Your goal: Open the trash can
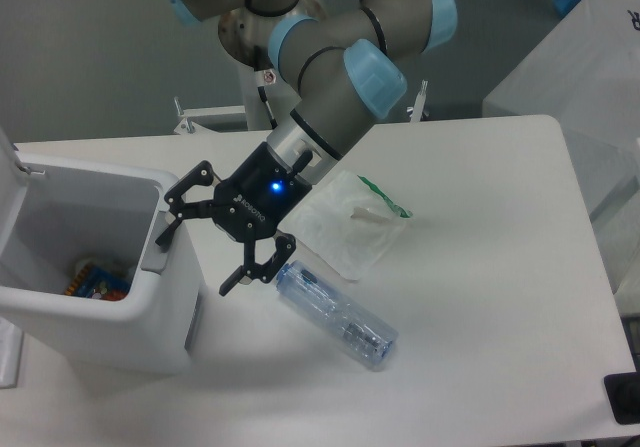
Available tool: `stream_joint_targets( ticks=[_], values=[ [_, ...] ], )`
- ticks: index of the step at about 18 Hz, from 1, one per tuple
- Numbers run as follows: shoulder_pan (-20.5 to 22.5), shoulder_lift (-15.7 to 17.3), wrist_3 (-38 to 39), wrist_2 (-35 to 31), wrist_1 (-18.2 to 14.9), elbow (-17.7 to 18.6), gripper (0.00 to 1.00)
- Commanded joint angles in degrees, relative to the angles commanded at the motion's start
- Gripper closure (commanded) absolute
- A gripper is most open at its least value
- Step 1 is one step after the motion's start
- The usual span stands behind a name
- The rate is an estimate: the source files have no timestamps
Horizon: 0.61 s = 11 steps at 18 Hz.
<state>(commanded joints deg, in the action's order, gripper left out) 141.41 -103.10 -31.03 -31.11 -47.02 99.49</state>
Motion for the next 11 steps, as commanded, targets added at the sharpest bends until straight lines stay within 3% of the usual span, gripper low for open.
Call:
stream_joint_targets(
  ticks=[7,11],
  values=[
    [3.07,1.41,0.0,0.09,0.09,-0.35,0.0],
    [7.46,1.32,-0.35,0.09,0.18,-0.44,0.0]
  ],
)
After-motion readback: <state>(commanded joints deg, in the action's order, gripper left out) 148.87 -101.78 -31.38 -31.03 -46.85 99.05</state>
